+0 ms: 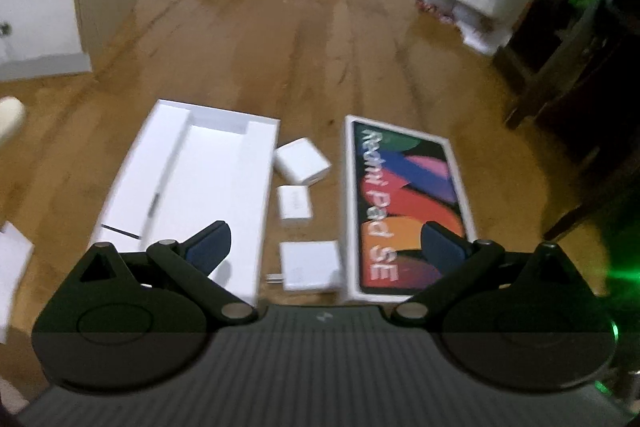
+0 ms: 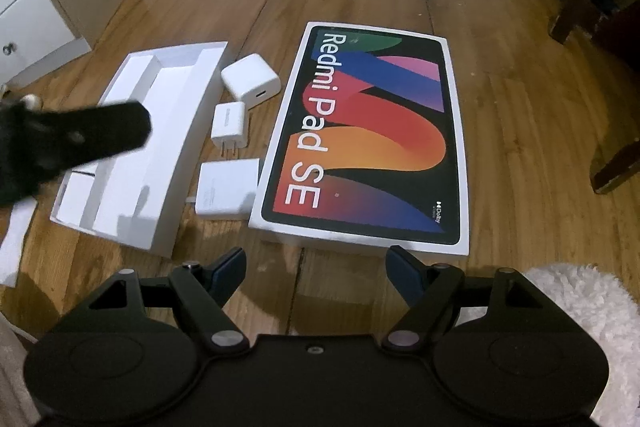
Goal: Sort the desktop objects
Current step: 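Move the right gripper toward the white wrapped charger block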
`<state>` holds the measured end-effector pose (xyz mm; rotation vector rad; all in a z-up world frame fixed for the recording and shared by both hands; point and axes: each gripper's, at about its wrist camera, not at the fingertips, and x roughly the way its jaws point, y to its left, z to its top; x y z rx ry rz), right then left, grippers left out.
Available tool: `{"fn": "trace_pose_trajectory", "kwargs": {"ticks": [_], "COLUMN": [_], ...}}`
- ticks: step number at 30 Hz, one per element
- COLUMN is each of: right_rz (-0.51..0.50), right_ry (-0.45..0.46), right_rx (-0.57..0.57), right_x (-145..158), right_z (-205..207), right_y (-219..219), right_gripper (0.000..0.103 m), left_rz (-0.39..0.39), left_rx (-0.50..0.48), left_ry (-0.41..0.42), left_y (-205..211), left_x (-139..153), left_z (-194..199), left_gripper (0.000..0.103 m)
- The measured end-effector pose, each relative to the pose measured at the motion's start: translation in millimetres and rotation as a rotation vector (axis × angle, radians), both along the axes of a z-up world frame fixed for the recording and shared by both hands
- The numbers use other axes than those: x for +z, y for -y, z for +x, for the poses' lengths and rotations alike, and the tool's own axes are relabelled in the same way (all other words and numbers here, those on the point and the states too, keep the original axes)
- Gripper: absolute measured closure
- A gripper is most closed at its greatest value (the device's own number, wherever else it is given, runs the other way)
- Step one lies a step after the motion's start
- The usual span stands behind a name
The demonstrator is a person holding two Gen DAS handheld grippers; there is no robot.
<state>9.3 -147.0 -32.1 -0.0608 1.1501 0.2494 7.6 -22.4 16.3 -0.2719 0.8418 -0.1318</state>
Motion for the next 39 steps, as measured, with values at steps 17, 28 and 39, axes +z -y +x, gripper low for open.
{"fn": "trace_pose_trajectory", "kwargs": {"ticks": [17, 28, 39], "right_rz": [0.167, 0.253, 0.241], "right_ry": [0.144, 0.093, 0.056], "right_rx": [-0.073, 0.019, 0.017], "right_x": [29.1, 3.6, -7.2], "right_z": [1.3, 9.0, 13.7], "right_y": [11.6, -10.9, 0.1], "right_gripper": [0.026, 0.051, 0.055], "left_rz": [0.116, 0.049, 0.051], "left_rx": [-0.101, -0.166, -0.216], "left_ry": [-0.032, -0.146, -0.165], "left_y": [-5.7, -4.9, 16.9], "left_x": [-4.0, -39.1, -58.2], "left_z": [35.6, 45.9, 54.3], "left_gripper": [0.003, 0.036, 0.056]}}
